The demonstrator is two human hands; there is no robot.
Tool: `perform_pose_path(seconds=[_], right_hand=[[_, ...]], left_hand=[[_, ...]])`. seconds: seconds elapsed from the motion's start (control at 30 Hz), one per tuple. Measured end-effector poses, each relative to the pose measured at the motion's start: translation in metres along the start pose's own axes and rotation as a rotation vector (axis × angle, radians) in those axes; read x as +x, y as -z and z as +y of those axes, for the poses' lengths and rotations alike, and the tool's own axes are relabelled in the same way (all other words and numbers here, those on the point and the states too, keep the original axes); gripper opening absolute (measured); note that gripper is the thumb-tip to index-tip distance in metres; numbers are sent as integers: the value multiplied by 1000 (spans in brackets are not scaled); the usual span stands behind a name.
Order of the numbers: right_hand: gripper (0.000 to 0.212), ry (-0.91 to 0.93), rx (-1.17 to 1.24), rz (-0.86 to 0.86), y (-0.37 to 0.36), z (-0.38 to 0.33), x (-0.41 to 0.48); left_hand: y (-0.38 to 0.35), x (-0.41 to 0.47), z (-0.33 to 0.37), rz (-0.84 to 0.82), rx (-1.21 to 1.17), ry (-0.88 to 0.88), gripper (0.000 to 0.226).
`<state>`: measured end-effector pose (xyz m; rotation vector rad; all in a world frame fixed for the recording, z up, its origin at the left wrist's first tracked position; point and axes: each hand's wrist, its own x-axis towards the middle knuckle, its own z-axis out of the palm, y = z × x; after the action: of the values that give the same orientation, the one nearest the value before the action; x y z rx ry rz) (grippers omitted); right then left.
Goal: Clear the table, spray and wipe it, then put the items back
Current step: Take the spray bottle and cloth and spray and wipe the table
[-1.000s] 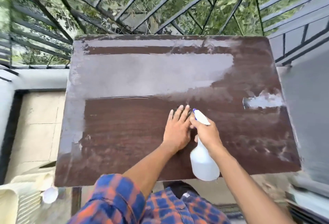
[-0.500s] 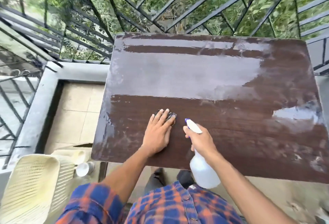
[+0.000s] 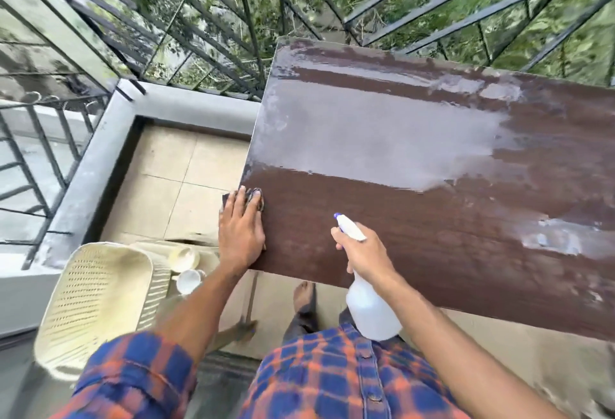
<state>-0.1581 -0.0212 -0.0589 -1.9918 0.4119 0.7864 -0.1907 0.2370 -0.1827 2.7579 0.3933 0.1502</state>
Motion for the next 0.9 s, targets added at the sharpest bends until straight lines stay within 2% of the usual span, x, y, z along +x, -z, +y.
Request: perform_pose_path(seconds=[0.17,0.27,0.43,0.7,0.9], right_hand=[[17,27,13,7,-13,-1,-7],[17,22,13,3,-13,2,-15],[3,10,53,3,-2,13,-22],[11,-6,104,41,39,44,-24],[11,-41,154,109,87,89,-26]], left_hand=[[-1,-36,12,17,-52,232,47],[-3,-57,21,36,-44,299,47],[-11,-74,46,-7,-40,388,50],[-38,-95,128,-43,-49,193,48],[-63,-117,212,-165,-48,-139,52]])
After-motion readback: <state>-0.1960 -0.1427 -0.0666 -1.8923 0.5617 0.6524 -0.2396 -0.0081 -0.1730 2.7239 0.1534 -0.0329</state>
